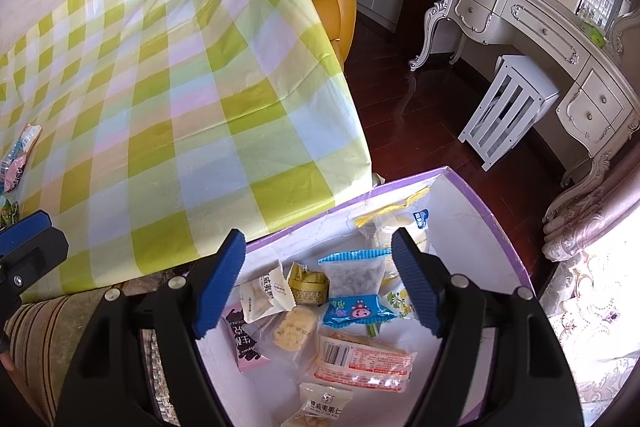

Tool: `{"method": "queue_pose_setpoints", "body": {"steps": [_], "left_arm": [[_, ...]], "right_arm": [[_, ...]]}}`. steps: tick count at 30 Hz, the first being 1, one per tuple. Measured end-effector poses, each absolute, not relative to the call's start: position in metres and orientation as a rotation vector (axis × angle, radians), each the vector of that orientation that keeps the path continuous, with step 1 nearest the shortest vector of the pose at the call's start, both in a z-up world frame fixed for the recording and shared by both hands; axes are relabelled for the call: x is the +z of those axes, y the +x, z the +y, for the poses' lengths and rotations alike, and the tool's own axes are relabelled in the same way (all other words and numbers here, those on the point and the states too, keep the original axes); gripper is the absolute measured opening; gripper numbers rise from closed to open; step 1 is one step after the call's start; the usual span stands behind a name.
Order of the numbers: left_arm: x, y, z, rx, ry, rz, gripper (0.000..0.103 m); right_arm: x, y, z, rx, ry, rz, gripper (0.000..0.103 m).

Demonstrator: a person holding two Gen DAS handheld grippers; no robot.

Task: Organize snacks
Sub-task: 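Open both tools over the white box to drop the snacks, then move both open tools back over the remaining snacks on the table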

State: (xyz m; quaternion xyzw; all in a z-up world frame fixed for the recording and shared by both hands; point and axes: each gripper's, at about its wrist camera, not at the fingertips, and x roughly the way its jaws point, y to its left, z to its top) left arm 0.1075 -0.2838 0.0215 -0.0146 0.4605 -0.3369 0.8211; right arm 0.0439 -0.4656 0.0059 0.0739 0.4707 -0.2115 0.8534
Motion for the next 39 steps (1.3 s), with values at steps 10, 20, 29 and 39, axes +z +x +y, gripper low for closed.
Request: {"method": "queue_pose_setpoints", "body": {"steps": [10,20,29,39], "left_arm": [[0.022,0.127,-0.221,-0.582,-0.118,0.961,0.063],[0.019,0.142,-0.150,-0.444,-0.228,0.952,0.063],[0.014,0.149,-0.092,-0.336,-0.317,0.949,0.063],[0.009,0.155,-0.030,-0.206,-0.387,0.936,0.063]], "right_arm": [[0.010,0.057,-0.438,-0.389,0.129,0.993,0.076],[0.013,0.078,-0.391,-0.295,0.088,0.995,0.076],[0.010,0.099,-0.326,-0.154,0.042,1.010,0.076],[0.011,0.131,-0.249,0.028,-0.041,1.008,0.077]]}}
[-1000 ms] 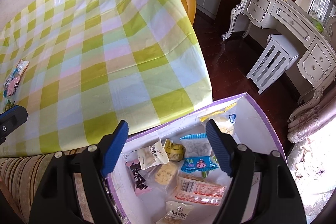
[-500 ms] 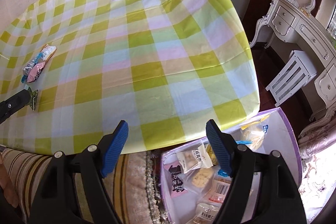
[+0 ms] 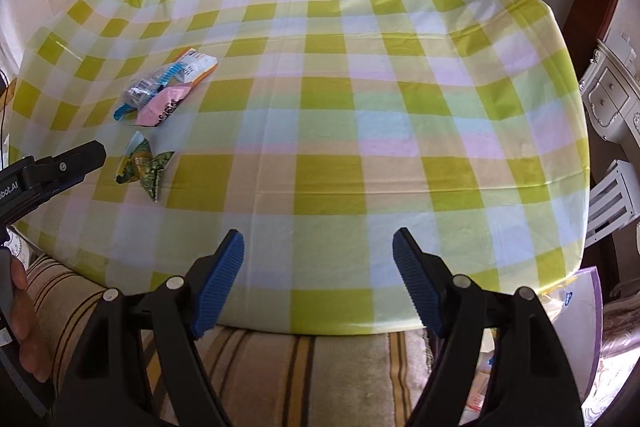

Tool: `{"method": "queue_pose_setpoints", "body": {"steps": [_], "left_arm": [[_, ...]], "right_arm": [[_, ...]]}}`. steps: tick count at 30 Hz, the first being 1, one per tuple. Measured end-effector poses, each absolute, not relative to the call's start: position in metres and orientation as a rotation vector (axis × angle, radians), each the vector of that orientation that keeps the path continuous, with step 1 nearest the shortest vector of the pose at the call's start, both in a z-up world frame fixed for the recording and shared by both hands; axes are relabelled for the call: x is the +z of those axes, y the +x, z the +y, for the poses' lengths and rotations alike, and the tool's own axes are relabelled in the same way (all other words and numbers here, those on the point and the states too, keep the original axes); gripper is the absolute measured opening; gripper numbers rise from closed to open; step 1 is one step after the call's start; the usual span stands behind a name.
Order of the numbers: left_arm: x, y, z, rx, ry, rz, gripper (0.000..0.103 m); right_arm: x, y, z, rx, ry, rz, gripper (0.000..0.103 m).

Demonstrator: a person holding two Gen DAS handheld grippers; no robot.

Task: Organize snacks
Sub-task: 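Move both open tools back over the remaining snacks on the table, then grasp the clear blue-trimmed bag with the left tool while the right tool grasps the green snack packet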

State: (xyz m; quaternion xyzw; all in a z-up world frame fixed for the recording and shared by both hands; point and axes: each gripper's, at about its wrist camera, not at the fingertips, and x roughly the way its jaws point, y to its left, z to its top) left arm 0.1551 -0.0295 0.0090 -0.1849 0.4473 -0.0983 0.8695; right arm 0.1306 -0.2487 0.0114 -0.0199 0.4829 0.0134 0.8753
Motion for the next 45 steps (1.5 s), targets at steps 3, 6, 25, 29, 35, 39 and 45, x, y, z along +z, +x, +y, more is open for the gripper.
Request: {"method": "queue_pose_setpoints", "body": {"steps": [3,6,25,29,35,39,45], "left_arm": [[0.007,0.156,-0.014,-0.175,-0.405,0.930,0.063],[0.006,0.158,0.001,-0.138,-0.418,0.921,0.063],[0.001,0.169,0.053,-0.051,-0.471,0.901,0.063],[0.000,0.176,0.056,-0.048,-0.460,0.904,0.063],[0.001,0.195,0.053,-0.069,-0.433,0.909,0.063],[0.000,0.213,0.042,-0.116,-0.409,0.917,0.064],[0.000,0.244,0.027,-0.169,-0.376,0.910,0.073]], "right_arm": [[0.008,0.142,-0.223,0.092,-0.066,1.023,0.077],[0.006,0.152,-0.199,0.148,-0.076,1.033,0.077],[-0.016,0.204,-0.126,0.193,0.044,1.096,0.077],[-0.023,0.210,-0.122,0.186,0.042,1.112,0.053],[-0.028,0.211,-0.126,0.198,0.052,1.115,0.044],[-0.026,0.212,-0.129,0.180,0.021,1.092,0.041],[-0.025,0.218,-0.147,0.106,-0.012,1.058,0.038]]}}
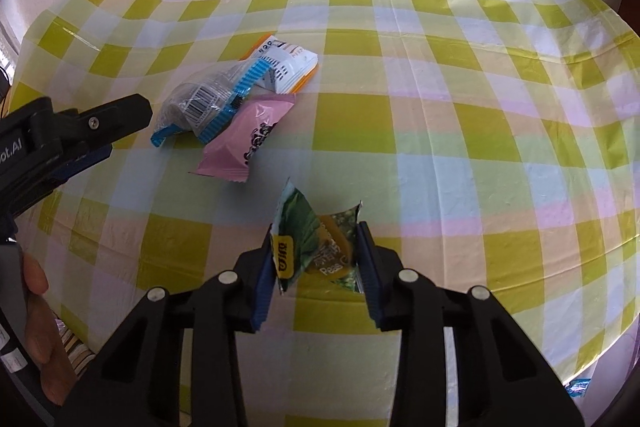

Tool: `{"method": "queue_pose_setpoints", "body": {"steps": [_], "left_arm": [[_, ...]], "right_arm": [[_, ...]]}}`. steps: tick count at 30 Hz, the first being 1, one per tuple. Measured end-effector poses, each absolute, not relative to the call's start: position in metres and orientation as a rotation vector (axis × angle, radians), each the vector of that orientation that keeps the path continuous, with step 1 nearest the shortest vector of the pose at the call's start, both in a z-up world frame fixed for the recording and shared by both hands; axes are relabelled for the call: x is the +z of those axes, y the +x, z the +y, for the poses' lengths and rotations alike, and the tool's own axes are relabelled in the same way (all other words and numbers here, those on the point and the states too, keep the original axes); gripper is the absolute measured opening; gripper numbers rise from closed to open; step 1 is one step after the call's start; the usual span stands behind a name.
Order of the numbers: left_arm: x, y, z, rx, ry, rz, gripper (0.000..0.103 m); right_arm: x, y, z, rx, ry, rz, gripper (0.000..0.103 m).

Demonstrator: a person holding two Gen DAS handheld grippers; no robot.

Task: Organize snacks
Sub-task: 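Grasp the clear blue-trimmed bag with the left tool while the right tool grasps the green snack packet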

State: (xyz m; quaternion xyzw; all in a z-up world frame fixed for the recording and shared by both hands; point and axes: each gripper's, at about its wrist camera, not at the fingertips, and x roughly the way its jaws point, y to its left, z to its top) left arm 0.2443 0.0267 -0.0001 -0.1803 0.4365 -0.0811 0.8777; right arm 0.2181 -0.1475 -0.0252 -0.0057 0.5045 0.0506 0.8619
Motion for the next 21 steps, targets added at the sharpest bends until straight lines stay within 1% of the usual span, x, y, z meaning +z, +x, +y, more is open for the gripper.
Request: {"method": "queue_pose_setpoints", "body": {"steps": [5,10,11,13,18,21], "left_arm": [[-0.007,0.273,0.019,-0.191,-0.341,0.922,0.080],[-0.025,0.297,0.011,-0.193,-0.306,0.987,0.081],[-0.029,0.300,0.009,-0.193,-0.296,1.007,0.079],[-0.030,0.302,0.003,-0.209,-0.262,0.994,0.068],[-0.029,0.297,0.000,-0.189,-0.235,0.980,0.058],[-0.027,0.290,0.002,-0.154,-0.217,0.966,0.055]], "right_arm": [[-0.026,0.223,-0.160,0.064,-0.027,1.035,0.037],[-0.027,0.226,-0.165,0.059,-0.017,1.022,0.037],[-0.028,0.226,-0.166,0.059,-0.015,1.019,0.037],[-0.028,0.226,-0.166,0.057,-0.013,1.012,0.038],[-0.028,0.226,-0.167,0.061,-0.005,1.003,0.038],[-0.028,0.225,-0.168,0.061,-0.006,1.001,0.038]]}}
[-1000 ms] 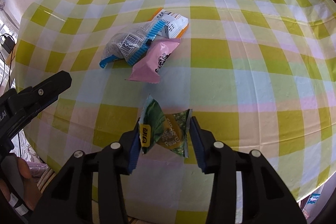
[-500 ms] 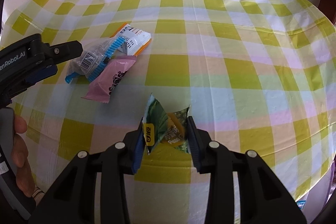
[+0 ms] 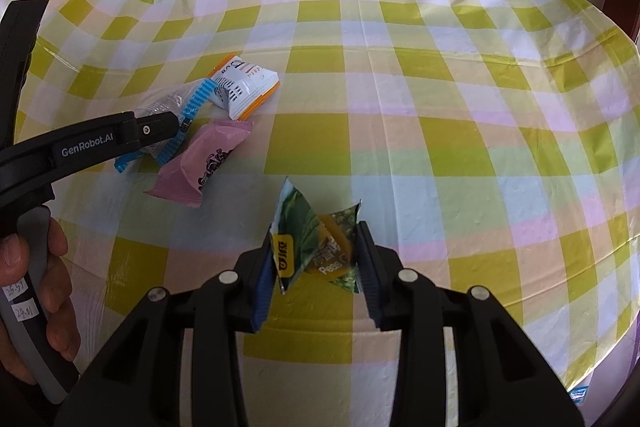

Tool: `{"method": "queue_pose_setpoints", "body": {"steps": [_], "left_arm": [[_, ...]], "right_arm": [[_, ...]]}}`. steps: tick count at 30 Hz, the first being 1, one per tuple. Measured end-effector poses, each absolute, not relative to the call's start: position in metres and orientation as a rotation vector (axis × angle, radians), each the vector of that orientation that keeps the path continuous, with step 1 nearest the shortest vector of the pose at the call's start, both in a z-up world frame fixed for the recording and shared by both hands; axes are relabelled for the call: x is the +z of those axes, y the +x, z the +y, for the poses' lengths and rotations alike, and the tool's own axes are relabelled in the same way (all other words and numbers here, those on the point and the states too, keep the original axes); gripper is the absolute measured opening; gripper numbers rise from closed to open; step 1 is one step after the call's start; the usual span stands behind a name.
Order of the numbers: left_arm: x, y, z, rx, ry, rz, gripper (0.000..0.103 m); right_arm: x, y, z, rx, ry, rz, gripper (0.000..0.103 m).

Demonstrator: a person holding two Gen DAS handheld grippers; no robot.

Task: Organize snacks
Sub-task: 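Grasp the clear blue-trimmed bag with the left tool while the right tool grasps the green snack packet, then carry both held snacks over the white box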

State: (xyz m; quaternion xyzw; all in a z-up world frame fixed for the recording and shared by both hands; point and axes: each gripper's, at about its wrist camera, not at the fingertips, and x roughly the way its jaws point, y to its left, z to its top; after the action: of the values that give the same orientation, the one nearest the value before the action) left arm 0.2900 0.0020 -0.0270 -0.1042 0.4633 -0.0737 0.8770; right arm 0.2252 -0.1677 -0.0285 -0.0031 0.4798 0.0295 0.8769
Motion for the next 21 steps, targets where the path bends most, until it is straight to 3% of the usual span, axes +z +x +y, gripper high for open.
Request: {"method": "queue_pose_setpoints", "body": {"steps": [6,21], "left_arm": [[-0.020,0.268,0.013,-0.097,-0.234,0.940,0.044],[-0.022,0.213,0.013,-0.123,-0.281,0.982,0.043]], "right_arm": [[-0.028,0.223,-0.166,0.059,-0.015,0.994,0.037],[-0.027,0.207,-0.179,0.047,0.009,1.007,0.036]]}}
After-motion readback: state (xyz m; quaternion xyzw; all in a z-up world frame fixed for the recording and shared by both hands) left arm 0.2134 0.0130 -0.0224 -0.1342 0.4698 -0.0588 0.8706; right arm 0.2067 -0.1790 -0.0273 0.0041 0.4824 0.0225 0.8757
